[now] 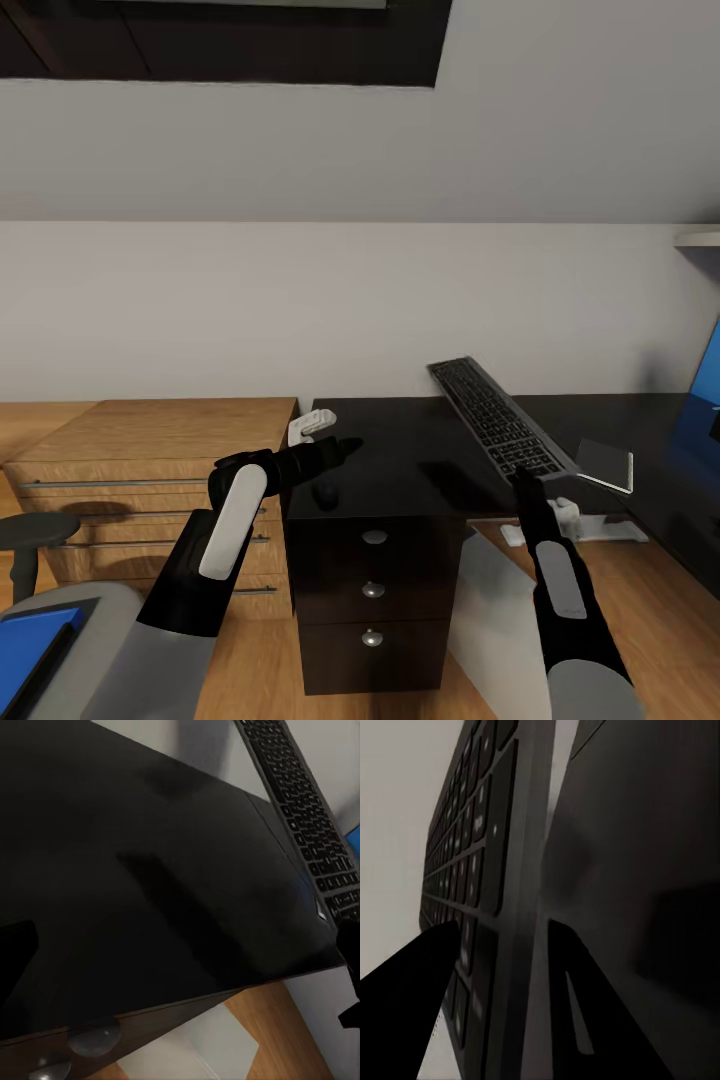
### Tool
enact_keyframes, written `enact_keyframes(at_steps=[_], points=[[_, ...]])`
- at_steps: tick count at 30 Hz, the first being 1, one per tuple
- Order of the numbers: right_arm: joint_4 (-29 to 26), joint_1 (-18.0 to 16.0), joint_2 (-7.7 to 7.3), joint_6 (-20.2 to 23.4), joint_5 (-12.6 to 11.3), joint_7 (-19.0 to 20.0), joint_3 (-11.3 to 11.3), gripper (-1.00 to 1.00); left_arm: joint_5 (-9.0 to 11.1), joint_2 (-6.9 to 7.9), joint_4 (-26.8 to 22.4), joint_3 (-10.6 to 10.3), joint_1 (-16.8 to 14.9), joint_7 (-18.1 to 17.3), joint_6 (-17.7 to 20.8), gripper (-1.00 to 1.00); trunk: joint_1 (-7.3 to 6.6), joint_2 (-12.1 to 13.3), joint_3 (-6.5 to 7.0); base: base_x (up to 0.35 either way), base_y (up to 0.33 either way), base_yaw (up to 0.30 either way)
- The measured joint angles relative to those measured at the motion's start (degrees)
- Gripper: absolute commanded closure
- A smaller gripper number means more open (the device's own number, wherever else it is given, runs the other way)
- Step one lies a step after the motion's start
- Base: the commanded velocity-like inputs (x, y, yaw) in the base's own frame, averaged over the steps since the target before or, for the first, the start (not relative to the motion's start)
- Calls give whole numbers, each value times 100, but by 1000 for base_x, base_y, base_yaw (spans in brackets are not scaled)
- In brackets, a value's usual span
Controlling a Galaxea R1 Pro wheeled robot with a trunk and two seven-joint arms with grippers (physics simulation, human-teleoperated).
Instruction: In the bedroom, organize the workspace by keeping the computer under the desk, ensuring the monitor is on the desk, placing the keyboard on the desk next to the monitor, placing the mouse on the desk next to the keyboard, moving the folder from the swivel chair onto the desk next to the mouse, stacking the notebook on top of the folder with the pen on top of the notebook, and positioning the swivel chair next to the desk.
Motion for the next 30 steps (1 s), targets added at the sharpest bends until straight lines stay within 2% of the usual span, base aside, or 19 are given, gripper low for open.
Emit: enact_keyframes(at_steps=[2,6,7,8,10,11,12,13,15,18,30], points=[[25,-1,182,-455,3,-14,238,100,-4,4,0,1,0,-1,4,-100,0,0,0,0,0,0],[307,0,217,-1152,-40,-232,770,100,-6,8,-1,8,0,0,7,-100,0,0,-1,0,0,0],[389,-1,217,-1484,-64,-396,1006,100,-7,8,-2,9,0,0,7,-100,0,0,0,0,0,0],[462,-2,218,-2009,-59,-611,1447,100,-7,9,-1,10,0,-1,7,-100,0,0,0,0,0,0],[489,-2,217,-2265,-140,-712,1710,100,-7,9,-1,10,0,-1,7,-100,0,0,0,0,0,0],[494,-1,216,-2531,-950,-790,2278,100,-7,9,-3,16,0,0,8,-100,0,0,0,0,0,0],[498,0,217,-2533,-1084,-789,2490,100,-7,8,0,15,-1,-1,7,-100,0,0,0,0,0,0],[503,3,218,-2555,-1327,-791,2606,100,-7,9,-1,17,0,-1,7,-100,0,0,0,0,0,0],[501,5,218,-2575,-1571,-783,2783,100,-4,9,-1,14,0,-1,7,-100,0,0,0,0,0,0],[504,7,220,-2578,-1769,-776,2913,100,-5,9,-1,11,0,4,7,-100,0,0,0,0,0,0],[506,46,220,-2707,-1787,-775,2944,100,8,9,-2,11,0,0,-1,-100,0,0,0,0,0,0]])
